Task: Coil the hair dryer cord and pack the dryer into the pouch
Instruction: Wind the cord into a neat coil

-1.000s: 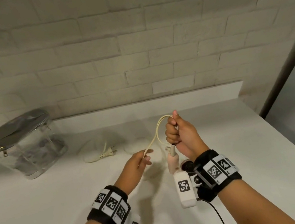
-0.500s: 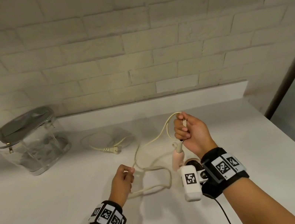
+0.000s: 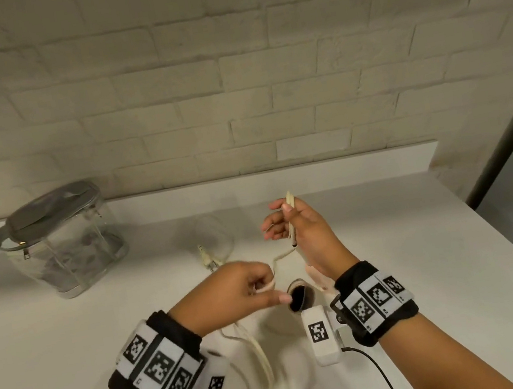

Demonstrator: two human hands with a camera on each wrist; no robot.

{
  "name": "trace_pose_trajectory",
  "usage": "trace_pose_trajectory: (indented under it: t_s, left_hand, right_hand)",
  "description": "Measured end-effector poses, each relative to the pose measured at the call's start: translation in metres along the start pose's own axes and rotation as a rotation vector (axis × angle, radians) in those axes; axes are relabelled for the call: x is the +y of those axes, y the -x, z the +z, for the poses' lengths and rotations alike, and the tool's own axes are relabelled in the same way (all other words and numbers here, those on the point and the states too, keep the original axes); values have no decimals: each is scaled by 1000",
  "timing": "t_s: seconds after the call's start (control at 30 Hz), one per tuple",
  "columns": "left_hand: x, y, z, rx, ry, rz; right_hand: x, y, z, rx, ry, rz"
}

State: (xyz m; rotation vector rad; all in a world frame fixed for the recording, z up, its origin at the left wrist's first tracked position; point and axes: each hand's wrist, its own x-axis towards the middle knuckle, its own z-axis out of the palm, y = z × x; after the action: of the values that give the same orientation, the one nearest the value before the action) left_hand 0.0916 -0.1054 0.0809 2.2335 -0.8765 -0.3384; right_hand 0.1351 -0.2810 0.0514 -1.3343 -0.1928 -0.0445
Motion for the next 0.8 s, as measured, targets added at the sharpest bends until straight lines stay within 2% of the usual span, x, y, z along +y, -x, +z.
trace_pose_trajectory:
  t_s: [0.13, 0.2, 0.27, 0.33, 0.4, 0.5, 0.57, 0.67, 0.7, 0.73, 0.8]
  left_hand:
    - [17, -14, -30, 251, 296, 51]
    - [19, -26, -47, 352, 397, 27]
    - [13, -35, -59, 303, 459, -26]
    - [2, -38, -62, 137, 583, -88]
    - [-5, -38, -61, 30, 783, -155]
    - [-14, -34, -59, 21, 930, -235]
    - [-25, -27, -57, -11, 946, -256]
    - [-40, -8, -51, -179, 831, -225]
    - [-43, -2, -47, -198, 784, -222]
    - [-44, 3, -43, -173, 724, -226]
    - [-46, 8, -34, 39, 465, -199]
  right_hand:
    - [-7, 5, 11, -116, 156, 48]
    - [-10, 11, 16, -172, 206, 96]
    - [-11, 16, 18, -195, 182, 142]
    - [-13, 16, 12, -203, 129, 186]
    - [-17, 15, 1, -225, 121, 176]
    - [-21, 12, -16, -252, 4, 200]
    - [-21, 9, -25, -228, -108, 252]
    - [-23, 5, -40, -120, -228, 286]
    - [-23, 4, -45, -92, -244, 285]
    - [-24, 3, -49, -71, -246, 280]
    - [-24, 3, -53, -46, -243, 269]
